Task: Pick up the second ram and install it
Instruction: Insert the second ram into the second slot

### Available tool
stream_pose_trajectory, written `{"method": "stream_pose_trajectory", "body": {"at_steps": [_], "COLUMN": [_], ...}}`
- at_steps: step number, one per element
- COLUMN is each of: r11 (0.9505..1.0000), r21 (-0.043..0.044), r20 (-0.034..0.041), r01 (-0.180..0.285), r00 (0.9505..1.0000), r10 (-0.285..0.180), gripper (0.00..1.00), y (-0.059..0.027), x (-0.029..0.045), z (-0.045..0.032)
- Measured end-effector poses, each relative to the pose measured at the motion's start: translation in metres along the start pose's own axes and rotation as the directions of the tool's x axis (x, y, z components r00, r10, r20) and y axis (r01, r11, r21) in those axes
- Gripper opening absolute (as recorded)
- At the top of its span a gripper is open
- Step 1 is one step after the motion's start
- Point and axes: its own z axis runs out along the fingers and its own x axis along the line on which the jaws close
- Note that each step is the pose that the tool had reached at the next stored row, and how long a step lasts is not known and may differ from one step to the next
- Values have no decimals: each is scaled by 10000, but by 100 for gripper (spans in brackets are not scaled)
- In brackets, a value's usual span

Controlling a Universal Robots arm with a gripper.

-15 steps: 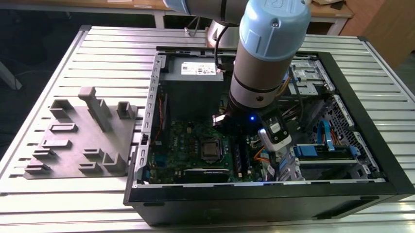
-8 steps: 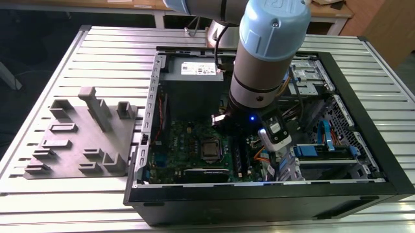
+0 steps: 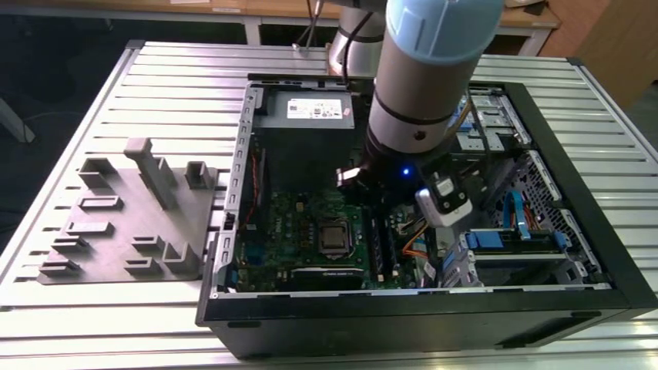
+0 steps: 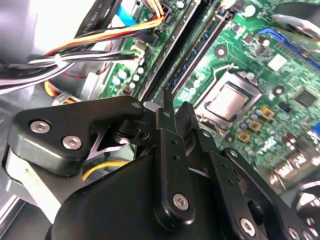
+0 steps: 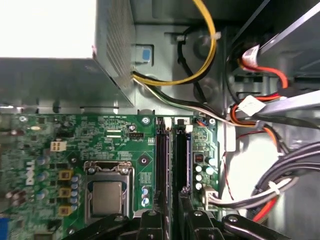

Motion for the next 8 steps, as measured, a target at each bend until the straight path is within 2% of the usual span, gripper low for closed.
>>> {"method": "stream_pose_trajectory", "body": {"at_steps": [2,3,8], "r11": [10000,10000,10000], "r21": [1,3,27], "r20": [0,-1,0], "r01": [0,0,1], "r00": [10000,10000,10000], "r10": [0,0,-1], "gripper": [24,24,24], "y": [6,7,8], "x": [-2,-3,-3], "z": [-83,-99,-99]}}
